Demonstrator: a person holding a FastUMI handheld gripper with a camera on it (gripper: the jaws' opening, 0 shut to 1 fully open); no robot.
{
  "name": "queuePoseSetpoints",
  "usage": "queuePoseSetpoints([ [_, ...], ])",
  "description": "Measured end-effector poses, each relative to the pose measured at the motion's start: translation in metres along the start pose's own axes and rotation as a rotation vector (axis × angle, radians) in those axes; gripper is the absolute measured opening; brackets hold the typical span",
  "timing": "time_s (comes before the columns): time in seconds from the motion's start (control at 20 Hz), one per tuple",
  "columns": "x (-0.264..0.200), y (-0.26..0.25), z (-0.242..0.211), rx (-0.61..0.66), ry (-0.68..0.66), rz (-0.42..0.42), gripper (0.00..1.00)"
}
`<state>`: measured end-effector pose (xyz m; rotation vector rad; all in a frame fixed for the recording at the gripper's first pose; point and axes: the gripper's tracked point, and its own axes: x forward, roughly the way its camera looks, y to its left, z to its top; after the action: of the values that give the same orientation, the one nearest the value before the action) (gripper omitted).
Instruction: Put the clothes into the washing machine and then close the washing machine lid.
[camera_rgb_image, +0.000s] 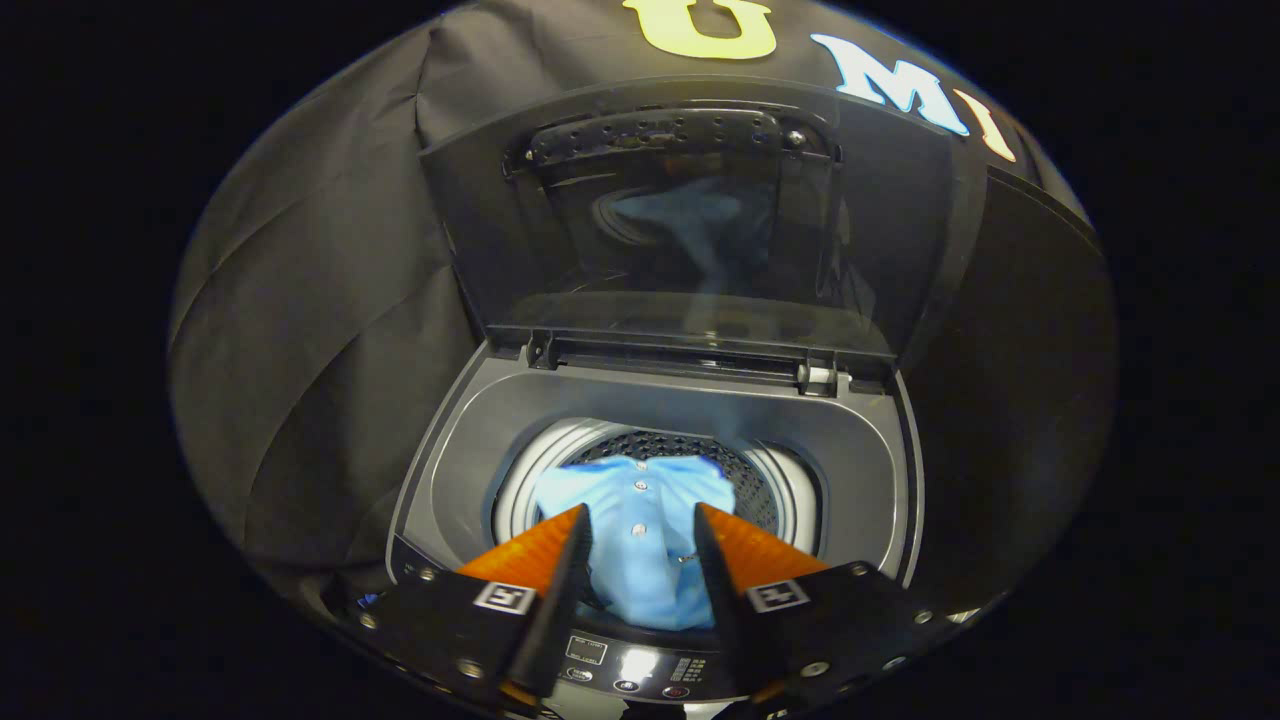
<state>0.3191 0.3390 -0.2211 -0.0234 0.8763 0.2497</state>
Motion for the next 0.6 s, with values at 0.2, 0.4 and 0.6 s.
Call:
queuePoseSetpoints([
  [0.2, -0.008, -0.006, 0.003, -0.012, -0.032, -0.032, 0.94],
  [0.4, -0.022, -0.003, 0.025, -0.006, -0.124, -0.024, 0.94],
  [0.6, -0.048, -0.001, 0.060, -0.026, -0.273, -0.019, 0.94],
])
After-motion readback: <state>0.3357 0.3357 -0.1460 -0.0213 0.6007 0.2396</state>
